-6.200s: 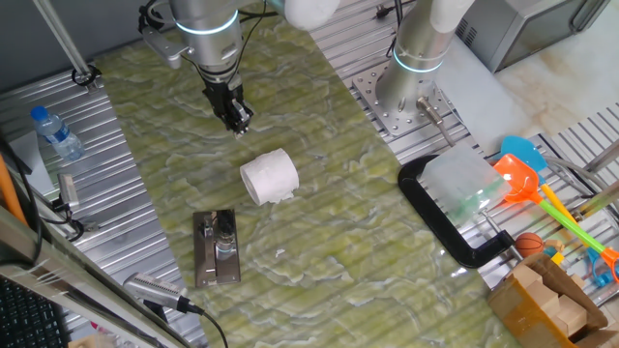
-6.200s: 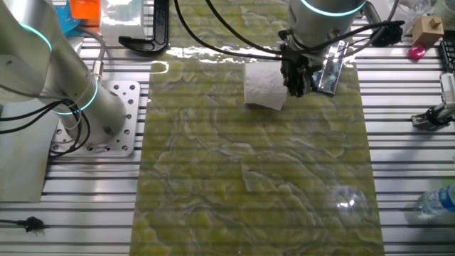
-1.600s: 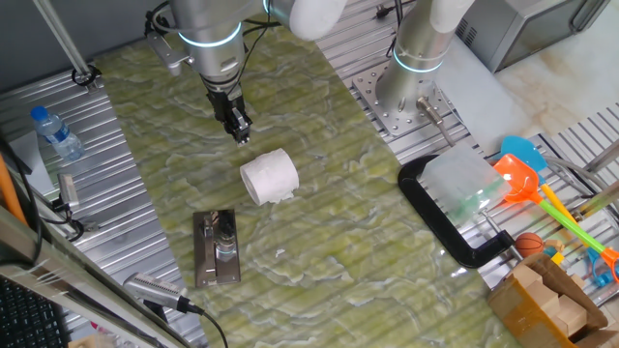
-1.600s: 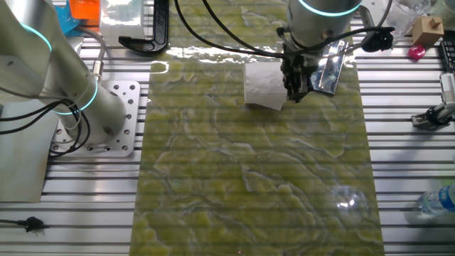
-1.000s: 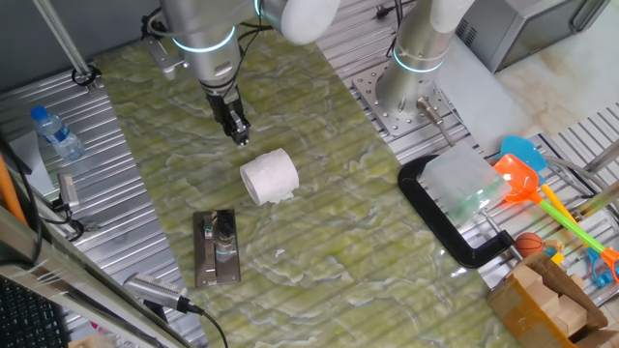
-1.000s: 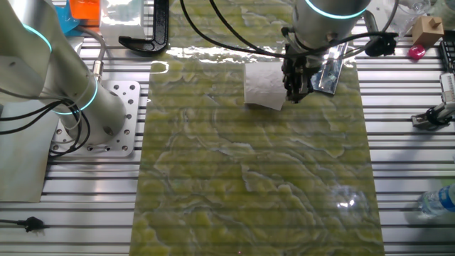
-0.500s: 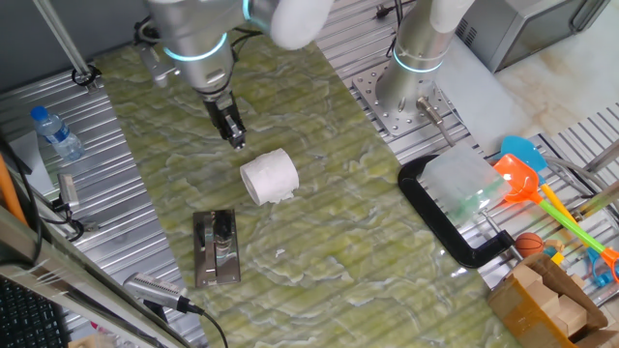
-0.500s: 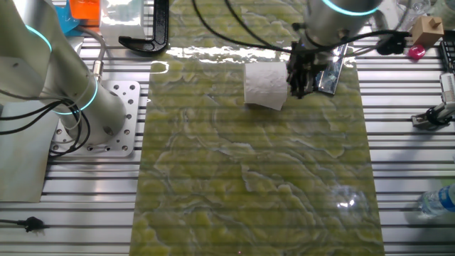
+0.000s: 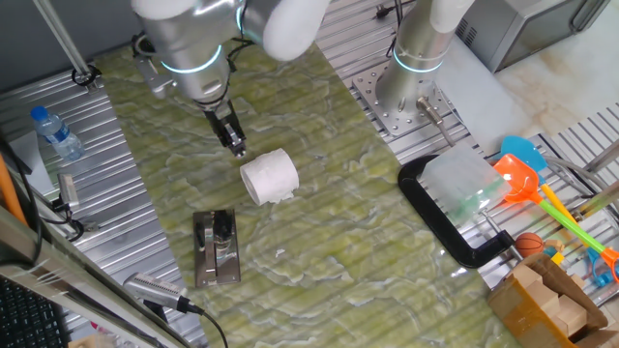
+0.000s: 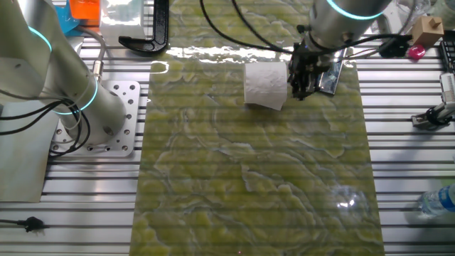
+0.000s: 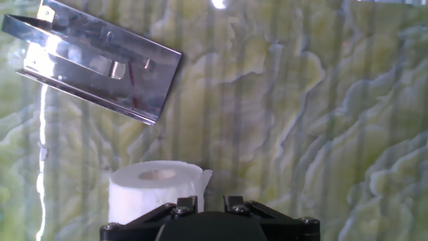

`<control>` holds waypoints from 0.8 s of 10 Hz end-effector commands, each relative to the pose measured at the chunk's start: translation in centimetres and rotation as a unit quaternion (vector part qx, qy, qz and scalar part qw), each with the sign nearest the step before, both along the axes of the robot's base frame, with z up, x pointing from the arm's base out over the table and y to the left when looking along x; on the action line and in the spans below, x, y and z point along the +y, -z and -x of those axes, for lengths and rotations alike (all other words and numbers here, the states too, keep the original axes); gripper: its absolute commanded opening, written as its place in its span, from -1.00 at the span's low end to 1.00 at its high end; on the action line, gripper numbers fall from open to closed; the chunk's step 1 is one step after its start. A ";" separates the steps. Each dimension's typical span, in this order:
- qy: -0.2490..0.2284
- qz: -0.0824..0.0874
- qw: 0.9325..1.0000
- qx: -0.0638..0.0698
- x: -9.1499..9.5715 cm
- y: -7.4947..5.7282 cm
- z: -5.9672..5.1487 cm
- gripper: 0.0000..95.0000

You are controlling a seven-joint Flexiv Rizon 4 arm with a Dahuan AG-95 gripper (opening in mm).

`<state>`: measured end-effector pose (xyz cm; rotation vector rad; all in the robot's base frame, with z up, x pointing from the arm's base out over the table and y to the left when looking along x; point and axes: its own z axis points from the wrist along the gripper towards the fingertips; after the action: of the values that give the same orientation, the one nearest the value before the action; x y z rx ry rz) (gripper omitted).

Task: Put the toilet paper on its holder

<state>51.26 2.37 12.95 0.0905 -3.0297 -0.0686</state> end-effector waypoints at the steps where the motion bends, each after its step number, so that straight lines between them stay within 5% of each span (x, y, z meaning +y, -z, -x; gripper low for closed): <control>1: 0.023 0.003 0.999 0.039 0.7 0.4 -1.0 0.20; 2: 0.034 0.003 0.998 0.054 1.0 0.5 -1.3 0.20; 8: 0.033 -0.005 0.998 0.060 1.0 0.6 -1.3 0.20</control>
<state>52.48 3.48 12.40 -0.0132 -2.9073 -0.0955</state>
